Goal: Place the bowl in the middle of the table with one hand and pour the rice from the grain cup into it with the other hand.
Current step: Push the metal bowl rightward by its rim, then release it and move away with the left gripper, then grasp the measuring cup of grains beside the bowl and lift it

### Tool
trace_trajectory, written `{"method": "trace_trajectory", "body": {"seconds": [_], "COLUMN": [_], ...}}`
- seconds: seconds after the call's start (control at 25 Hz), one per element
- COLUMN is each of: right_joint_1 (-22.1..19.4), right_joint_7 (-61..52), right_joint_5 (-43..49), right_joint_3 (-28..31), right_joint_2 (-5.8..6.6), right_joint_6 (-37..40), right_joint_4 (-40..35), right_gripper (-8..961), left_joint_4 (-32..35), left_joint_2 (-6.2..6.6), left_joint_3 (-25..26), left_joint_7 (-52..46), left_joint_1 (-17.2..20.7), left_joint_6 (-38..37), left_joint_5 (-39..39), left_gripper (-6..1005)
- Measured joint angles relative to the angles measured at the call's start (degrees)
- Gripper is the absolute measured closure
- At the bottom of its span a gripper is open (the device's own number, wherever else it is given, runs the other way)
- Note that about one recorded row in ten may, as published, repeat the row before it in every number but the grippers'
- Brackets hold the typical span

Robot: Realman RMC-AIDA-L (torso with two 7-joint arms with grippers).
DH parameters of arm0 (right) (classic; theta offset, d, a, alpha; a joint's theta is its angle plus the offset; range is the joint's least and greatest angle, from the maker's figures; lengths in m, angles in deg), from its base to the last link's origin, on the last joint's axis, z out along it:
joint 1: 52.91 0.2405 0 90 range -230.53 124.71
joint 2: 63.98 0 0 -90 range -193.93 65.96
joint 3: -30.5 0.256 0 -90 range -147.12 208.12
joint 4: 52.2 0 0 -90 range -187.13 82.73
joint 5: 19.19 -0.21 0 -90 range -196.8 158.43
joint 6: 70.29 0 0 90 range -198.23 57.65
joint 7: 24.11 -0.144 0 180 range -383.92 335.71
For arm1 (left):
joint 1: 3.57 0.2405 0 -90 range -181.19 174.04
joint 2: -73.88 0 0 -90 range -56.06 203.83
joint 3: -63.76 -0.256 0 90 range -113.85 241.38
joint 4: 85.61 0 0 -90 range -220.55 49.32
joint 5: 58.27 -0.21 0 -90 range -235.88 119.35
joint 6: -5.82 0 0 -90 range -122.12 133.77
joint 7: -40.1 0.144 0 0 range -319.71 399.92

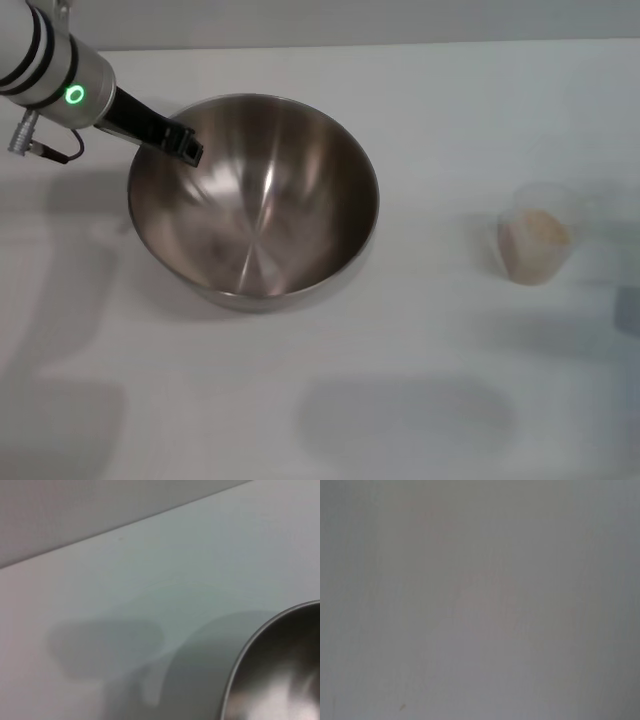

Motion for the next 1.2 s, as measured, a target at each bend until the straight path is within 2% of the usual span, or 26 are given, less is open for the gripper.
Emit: {"method": "trace_trajectory", "body": {"seconds": [0.08,0.52,0.76,0.92,1.08,1.12,1.16,1.2], "right_joint_1": [0.0,0.0,0.2,0.3,0.4,0.4,0.4,0.4], "right_joint_7": [0.0,0.0,0.0,0.0,0.0,0.0,0.0,0.0], "right_joint_5": [0.0,0.0,0.0,0.0,0.0,0.0,0.0,0.0], "right_joint_3": [0.0,0.0,0.1,0.2,0.2,0.2,0.2,0.1], "right_joint_2": [0.0,0.0,0.0,0.0,0.0,0.0,0.0,0.0], "right_joint_6": [0.0,0.0,0.0,0.0,0.0,0.0,0.0,0.0], "right_joint_4": [0.0,0.0,0.0,0.0,0.0,0.0,0.0,0.0], "right_gripper": [312,312,313,313,313,313,313,313], "left_joint_4": [0.0,-3.6,-3.5,-4.7,-7.8,-7.8,-9.1,-11.7], "left_joint_2": [-0.01,-0.31,-0.4,-0.46,-0.46,-0.46,-0.45,-0.4], "left_joint_3": [-0.2,-0.2,-0.3,-1.4,-4.8,-4.8,-6.2,-10.2], "left_joint_7": [0.0,-0.2,-0.4,-0.6,-0.7,-0.7,-0.7,-0.5], "left_joint_1": [0.0,3.9,5.4,7.9,12.8,12.8,14.8,19.2], "left_joint_6": [-0.6,-8.9,-13.7,-19.3,-28.0,-28.0,-31.3,-39.4], "left_joint_5": [0.0,0.6,0.7,1.3,4.2,4.2,5.3,6.9], "left_gripper": [657,426,425,440,464,470,476,482]}}
